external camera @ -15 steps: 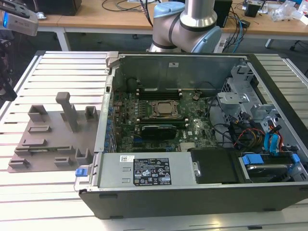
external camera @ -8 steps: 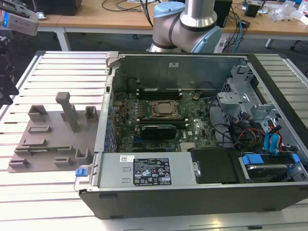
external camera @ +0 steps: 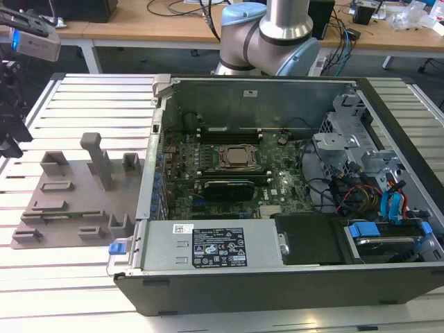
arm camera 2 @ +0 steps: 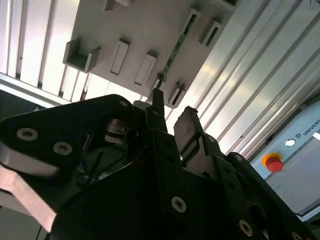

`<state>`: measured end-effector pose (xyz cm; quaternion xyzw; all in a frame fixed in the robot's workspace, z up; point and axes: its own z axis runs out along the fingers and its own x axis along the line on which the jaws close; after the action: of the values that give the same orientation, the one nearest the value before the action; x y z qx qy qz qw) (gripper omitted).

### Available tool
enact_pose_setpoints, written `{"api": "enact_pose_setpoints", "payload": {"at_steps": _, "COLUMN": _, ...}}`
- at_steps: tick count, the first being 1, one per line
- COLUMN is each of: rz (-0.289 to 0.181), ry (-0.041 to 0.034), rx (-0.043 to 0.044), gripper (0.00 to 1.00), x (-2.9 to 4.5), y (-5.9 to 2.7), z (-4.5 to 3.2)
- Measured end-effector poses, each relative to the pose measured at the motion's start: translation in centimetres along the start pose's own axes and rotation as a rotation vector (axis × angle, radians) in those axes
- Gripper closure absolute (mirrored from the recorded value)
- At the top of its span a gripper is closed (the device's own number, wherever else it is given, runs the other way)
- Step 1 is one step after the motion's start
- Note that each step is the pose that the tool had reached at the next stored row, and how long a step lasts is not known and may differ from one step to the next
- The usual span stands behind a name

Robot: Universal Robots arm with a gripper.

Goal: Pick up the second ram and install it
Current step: 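Pick up the second ram and move it above second insertion slot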

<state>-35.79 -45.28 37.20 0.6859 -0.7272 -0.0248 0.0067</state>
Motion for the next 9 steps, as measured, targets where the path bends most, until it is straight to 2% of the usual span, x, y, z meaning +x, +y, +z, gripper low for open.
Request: {"api": "enact_pose_setpoints", "payload": {"at_steps": 9, "rz": 0.000, "ry": 0.0000, "rx": -0.0010, "gripper": 0.64, "x": 0.05, "y": -0.72, "z": 3.31}}
